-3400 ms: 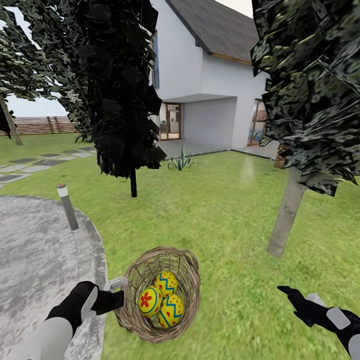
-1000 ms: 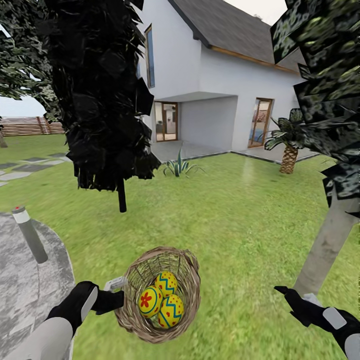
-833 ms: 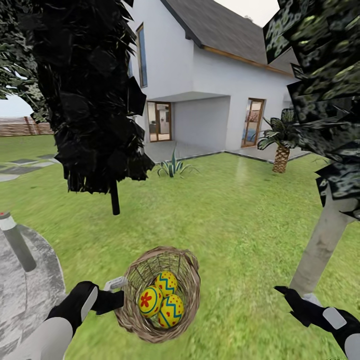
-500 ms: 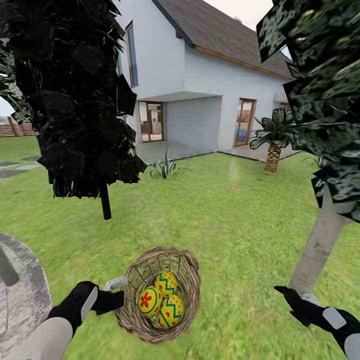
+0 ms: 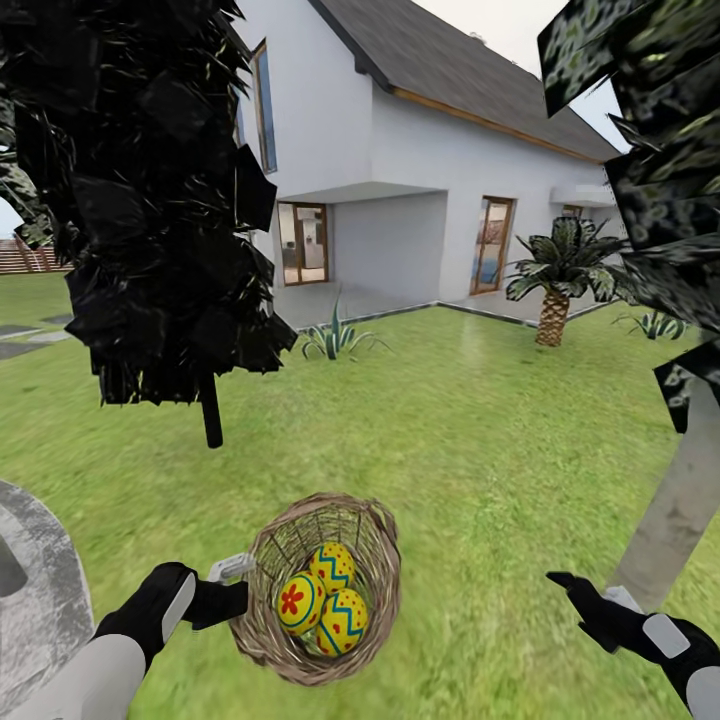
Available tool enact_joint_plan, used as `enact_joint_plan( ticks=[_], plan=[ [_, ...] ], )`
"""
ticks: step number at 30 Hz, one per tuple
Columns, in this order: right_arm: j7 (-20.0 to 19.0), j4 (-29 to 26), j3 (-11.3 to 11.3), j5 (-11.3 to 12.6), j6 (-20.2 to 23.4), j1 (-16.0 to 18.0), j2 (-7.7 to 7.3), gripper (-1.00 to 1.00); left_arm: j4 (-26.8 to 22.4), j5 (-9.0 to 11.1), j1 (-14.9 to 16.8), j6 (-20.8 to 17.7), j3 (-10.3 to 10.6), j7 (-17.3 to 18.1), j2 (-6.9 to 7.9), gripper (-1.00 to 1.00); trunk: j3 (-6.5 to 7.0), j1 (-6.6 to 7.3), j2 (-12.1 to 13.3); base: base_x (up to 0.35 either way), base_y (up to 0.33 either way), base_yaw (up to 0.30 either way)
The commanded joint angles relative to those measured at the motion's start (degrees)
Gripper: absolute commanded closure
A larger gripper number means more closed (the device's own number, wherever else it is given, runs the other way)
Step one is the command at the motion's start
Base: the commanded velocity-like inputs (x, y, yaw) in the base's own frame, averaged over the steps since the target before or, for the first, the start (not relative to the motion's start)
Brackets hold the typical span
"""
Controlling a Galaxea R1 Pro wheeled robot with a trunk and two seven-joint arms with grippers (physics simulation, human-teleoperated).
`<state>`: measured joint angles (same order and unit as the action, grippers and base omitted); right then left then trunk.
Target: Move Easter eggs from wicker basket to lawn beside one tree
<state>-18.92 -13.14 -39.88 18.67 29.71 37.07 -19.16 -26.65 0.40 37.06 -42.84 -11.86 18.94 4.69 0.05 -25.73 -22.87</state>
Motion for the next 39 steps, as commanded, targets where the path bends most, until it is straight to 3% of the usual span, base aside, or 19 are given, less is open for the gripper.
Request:
enact_joint_plan(
  ticks=[1, 13, 39],
  plan=[
    [-0.06, -0.04, -0.28, 0.05, 0.35, 0.02, 0.0, -1.0, -0.07, 0.92, 0.03, -0.49, -0.36, 0.2, -0.03, 1.0, -0.02, -0.05, -0.05, 0.291, 0.112, 0.0],
    [-0.06, -0.04, -0.28, 0.05, 0.35, 0.02, 0.01, -1.0, -0.07, 0.92, 0.03, -0.49, -0.36, 0.19, -0.03, 1.0, -0.02, -0.05, -0.05, 0.29, 0.02, 0.0],
    [0.37, 0.04, -0.28, 0.05, -2.2, 0.02, 0.71, -1.0, -0.07, 0.96, 0.03, -0.57, -0.32, 0.22, 0.04, 1.0, -0.02, -0.05, -0.05, 0.272, 0.129, 0.0]
  ],
)
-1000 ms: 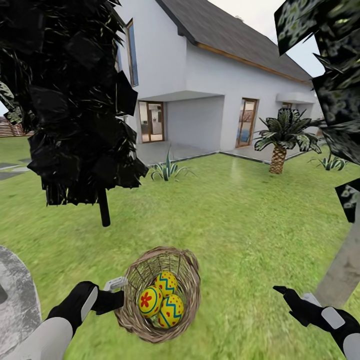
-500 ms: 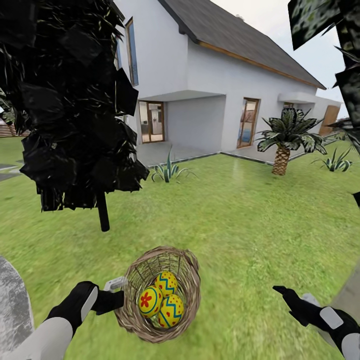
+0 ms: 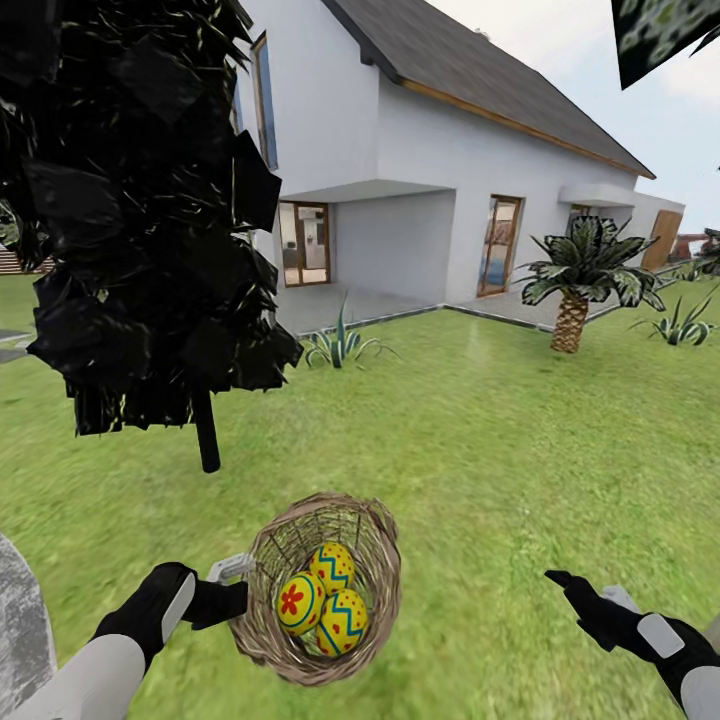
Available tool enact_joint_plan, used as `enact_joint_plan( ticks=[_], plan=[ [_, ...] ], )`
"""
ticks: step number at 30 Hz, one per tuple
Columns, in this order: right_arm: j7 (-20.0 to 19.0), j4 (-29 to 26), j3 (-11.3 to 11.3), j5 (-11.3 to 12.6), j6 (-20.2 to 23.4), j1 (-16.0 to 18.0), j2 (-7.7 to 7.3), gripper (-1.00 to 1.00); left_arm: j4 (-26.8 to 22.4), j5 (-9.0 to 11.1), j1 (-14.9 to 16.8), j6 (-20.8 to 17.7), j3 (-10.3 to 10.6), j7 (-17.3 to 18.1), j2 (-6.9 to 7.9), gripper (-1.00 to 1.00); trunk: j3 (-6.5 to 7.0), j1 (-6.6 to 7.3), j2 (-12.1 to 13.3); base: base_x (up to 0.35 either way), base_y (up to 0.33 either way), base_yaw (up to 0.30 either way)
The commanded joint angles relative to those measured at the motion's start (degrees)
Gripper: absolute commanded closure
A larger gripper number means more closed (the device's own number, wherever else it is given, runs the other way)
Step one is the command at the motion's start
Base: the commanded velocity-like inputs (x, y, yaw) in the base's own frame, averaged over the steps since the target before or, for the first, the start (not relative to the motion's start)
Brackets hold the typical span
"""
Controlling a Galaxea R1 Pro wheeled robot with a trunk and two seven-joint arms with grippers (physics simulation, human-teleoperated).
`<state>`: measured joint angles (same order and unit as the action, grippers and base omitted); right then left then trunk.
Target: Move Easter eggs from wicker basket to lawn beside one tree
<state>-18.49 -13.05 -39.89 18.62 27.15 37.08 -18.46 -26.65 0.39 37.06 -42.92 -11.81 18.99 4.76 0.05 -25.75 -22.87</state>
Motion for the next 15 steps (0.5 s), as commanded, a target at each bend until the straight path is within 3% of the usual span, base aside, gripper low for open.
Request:
enact_joint_plan(
  ticks=[1, 10, 15],
  plan=[
    [-0.05, -0.04, -0.27, 0.08, 0.36, 0.01, 0.03, -1.0, -0.07, 1.0, 0.03, -0.5, -0.38, 0.19, -0.02, 1.0, -0.02, -0.04, -0.05, 0.151, 0.104, 0.0],
    [-0.14, -0.04, -0.27, 0.02, 0.36, 0.01, 0.0, -1.0, -0.07, 1.38, 0.03, -0.48, -1.03, 0.24, 0.07, 1.0, -0.02, -0.04, -0.05, 0.048, 0.039, 0.0],
    [-0.53, -0.14, -0.18, 0.06, 0.2, 0.01, 0.08, -1.0, -0.07, 1.35, 0.03, -0.7, -0.97, -0.37, -0.01, 1.0, -0.92, -1.14, -2.06, 0.0, 0.0, 0.0]
  ],
)
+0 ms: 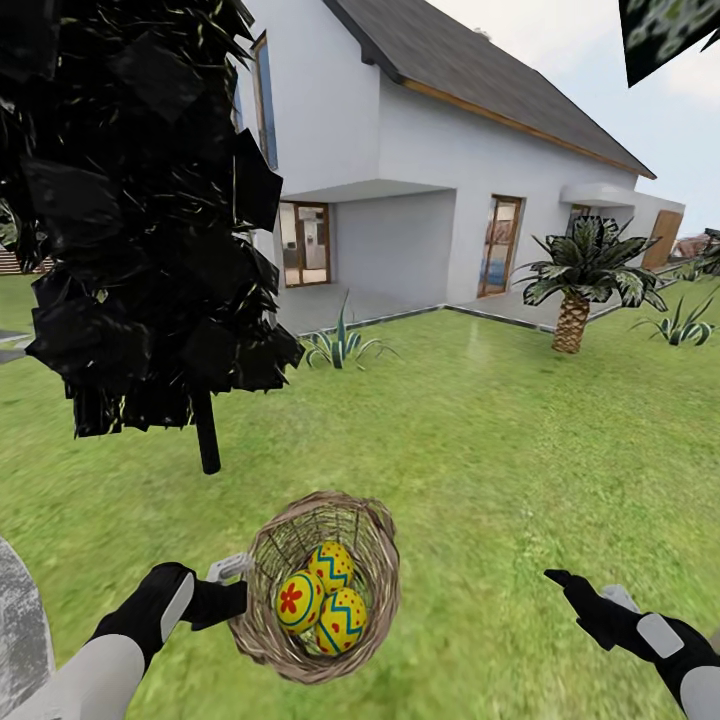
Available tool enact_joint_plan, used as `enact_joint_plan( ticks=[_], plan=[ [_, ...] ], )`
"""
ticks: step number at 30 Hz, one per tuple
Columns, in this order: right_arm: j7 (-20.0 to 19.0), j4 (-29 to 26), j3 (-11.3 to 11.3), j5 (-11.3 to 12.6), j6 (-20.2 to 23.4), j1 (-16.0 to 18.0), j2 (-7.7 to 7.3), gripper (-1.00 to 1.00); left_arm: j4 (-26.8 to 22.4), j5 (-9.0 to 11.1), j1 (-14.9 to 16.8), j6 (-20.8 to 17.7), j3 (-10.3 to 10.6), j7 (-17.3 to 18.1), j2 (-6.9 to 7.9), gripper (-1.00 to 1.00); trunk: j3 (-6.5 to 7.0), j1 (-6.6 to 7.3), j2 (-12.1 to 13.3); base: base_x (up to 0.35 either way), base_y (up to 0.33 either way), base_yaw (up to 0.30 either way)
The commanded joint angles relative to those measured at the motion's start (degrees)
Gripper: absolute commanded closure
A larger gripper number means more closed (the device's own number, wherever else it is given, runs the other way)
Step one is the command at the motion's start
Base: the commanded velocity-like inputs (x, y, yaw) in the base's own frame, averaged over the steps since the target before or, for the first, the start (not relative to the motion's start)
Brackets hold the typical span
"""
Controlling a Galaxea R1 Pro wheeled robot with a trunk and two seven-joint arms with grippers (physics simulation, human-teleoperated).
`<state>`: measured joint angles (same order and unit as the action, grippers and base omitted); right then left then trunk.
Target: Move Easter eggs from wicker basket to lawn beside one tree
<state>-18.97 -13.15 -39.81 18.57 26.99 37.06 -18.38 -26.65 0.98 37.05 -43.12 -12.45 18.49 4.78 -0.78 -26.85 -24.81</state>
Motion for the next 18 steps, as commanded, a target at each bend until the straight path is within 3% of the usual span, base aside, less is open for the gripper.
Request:
enact_joint_plan(
  ticks=[1, 3, 4, 5, 6, 8, 11, 14, 17, 18],
  plan=[
    [-0.17, -0.13, -0.24, 0.12, 0.3, 0.03, 0.01, -1.0, -0.07, 0.72, 0.04, -0.64, -0.31, 0.03, -0.08, 1.0, -0.26, -0.25, -0.52, 0.0, 0.0, 0.0],
    [-0.24, -0.55, -0.06, 0.13, 0.26, 0.03, 0.31, -1.0, -0.07, 0.69, 0.04, -0.72, -0.3, -0.02, -0.08, 1.0, -0.62, -0.69, -1.32, 0.0, 0.0, 0.0],
    [0.01, -0.73, 0.07, 0.07, 0.21, 0.03, 1.58, -1.0, -0.07, 0.69, 0.04, -0.74, -0.29, -0.03, -0.06, 1.0, -0.8, -0.91, -1.72, 0.0, 0.0, 0.0],
    [0.64, -2.75, 1.28, -0.14, 0.26, 0.14, 5.88, -1.0, -0.07, 0.69, 0.04, -0.74, -0.29, -0.08, 0.02, 1.0, -0.98, -1.13, -2.12, 0.0, 0.0, 0.0],
    [0.98, -7.47, 2.71, -0.16, 0.65, 0.14, 8.21, -1.0, -0.07, 0.67, 0.04, -0.74, -0.32, -0.14, 0.04, 1.0, -1.16, -1.35, -2.52, 0.0, 0.0, 0.0],
    [2.75, -17.35, 5.02, 0.1, 0.96, 0.12, 11.21, -1.0, -0.07, 0.58, 0.04, -0.74, -0.37, -0.23, 0.05, 1.0, -1.52, -1.79, -3.32, 0.0, 0.0, 0.0],
    [4.12, -22.15, 5.81, 0.22, 0.71, 0.12, 12.39, -1.0, -0.05, 0.52, 0.04, -0.68, -0.38, -0.29, 0.05, 1.0, -2.06, -2.45, -4.53, 0.0, 0.0, 0.0],
    [3.79, -22.98, 5.8, 0.3, 0.95, 0.12, 12.1, -1.0, -0.03, 0.47, 0.04, -0.64, -0.38, -0.45, -0.02, 1.0, -2.6, -3.11, -5.73, 0.0, 0.0, 0.0],
    [3.54, -23.84, 6.25, 0.22, 1.13, 0.12, 12.19, -1.0, 0.07, 0.52, 0.04, -0.57, -0.45, -3.47, -0.04, 1.0, -3.14, -3.77, -6.93, 0.0, 0.0, 0.0],
    [3.52, -25.96, 7.52, 0.18, 1.79, 0.12, 12.3, -1.0, 0.12, 0.57, 0.04, -0.56, -0.46, -4.87, -0.04, 1.0, -3.32, -3.99, -7.33, 0.0, 0.0, 0.0]
  ],
)
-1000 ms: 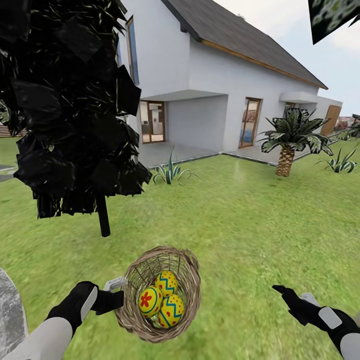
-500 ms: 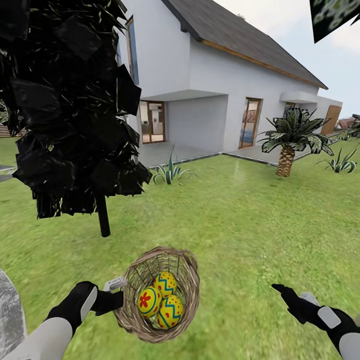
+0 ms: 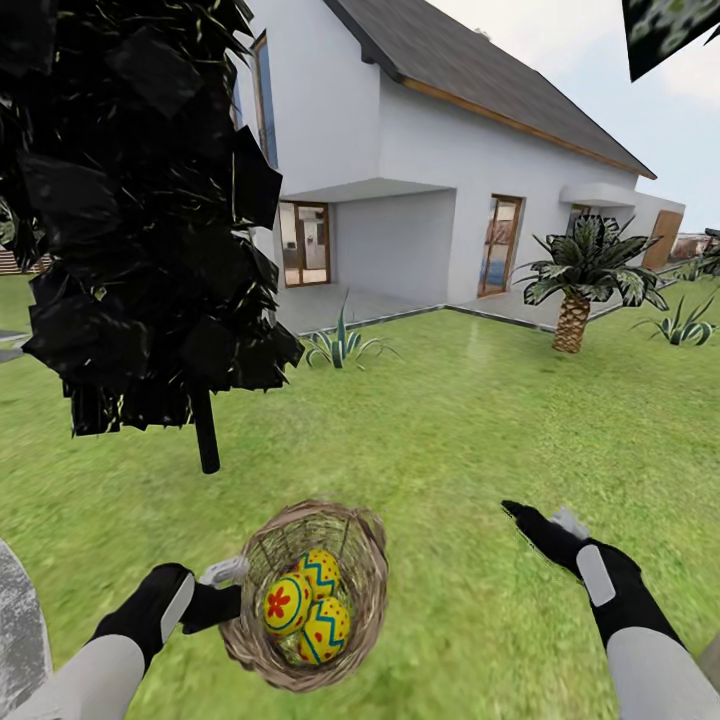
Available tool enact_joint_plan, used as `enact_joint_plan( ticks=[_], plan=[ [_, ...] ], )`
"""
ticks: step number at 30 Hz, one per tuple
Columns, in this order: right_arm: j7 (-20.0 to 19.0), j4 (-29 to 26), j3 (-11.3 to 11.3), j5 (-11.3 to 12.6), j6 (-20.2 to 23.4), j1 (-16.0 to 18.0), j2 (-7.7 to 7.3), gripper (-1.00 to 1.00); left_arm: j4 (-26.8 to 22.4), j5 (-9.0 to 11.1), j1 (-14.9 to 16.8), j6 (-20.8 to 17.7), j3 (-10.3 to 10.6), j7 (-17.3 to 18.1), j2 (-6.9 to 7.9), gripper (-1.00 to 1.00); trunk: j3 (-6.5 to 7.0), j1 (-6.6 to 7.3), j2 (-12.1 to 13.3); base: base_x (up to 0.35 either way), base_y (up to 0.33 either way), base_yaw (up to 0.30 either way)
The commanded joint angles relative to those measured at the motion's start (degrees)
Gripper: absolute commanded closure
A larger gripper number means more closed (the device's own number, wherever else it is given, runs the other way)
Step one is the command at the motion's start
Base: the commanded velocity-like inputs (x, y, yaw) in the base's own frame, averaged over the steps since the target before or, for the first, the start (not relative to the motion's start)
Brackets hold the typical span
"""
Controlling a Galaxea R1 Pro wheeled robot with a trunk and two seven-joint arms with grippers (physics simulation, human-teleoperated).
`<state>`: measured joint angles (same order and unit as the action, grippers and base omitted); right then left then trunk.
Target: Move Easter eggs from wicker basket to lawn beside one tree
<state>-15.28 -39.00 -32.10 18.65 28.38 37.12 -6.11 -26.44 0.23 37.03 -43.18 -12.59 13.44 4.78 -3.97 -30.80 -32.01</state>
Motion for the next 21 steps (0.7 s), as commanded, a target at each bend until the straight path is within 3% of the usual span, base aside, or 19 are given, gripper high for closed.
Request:
enact_joint_plan(
  ticks=[1, 3, 6, 11, 17, 19, 21],
  plan=[
    [-0.15, -3.24, 1.55, 0.13, 2.27, 0.06, 0.08, -1.0, 0.14, 1.34, 0.06, -0.51, -0.33, -0.89, -0.09, 1.0, -0.3, -0.25, -0.53, 0.0, 0.0, 0.0],
    [-0.11, -7.25, 3.35, 0.29, 4.86, 0.06, 0.22, -1.0, 0.31, 1.35, 0.06, -0.57, -0.32, -1.78, -0.12, 1.0, -0.66, -0.69, -1.33, 0.0, 0.0, 0.0],
    [-0.24, -8.49, 4.93, 0.72, 8.67, 0.06, 0.27, -1.0, 0.64, 1.2, 0.03, -0.69, -0.17, -2.06, -0.19, 1.0, -1.2, -1.35, -2.54, 0.0, 0.0, 0.0],
    [-3.29, -8.64, 5.02, 0.77, 11.38, 0.06, 0.2, -1.0, 1.01, 1.52, -0.06, -0.87, -0.09, -4.73, -0.59, 1.0, -2.1, -2.45, -4.54, 0.0, 0.0, 0.0],
    [-3.6, -11.07, 5.4, 0.77, 12.78, 0.06, 0.26, -1.0, 5.83, 1.19, -0.03, 0.63, -0.24, -5.17, -0.82, 1.0, -3.17, -3.76, -6.95, 0.0, 0.0, 0.0],
    [-4.23, -17.02, 8.35, 0.77, 13.31, -0.09, 1.03, -1.0, 5.94, 1.34, -0.03, 2.08, -0.29, -7.6, -1.03, 1.0, -3.53, -4.2, -7.75, 0.0, 0.0, 0.0],
    [-5.35, -20.57, 9.75, 0.77, 14.91, -1.94, 1.53, -1.0, 5.96, 1.71, -0.03, 2.71, -0.33, -12.19, -1.72, 1.0, -3.89, -4.64, -8.55, 0.0, 0.0, 0.0]
  ],
)
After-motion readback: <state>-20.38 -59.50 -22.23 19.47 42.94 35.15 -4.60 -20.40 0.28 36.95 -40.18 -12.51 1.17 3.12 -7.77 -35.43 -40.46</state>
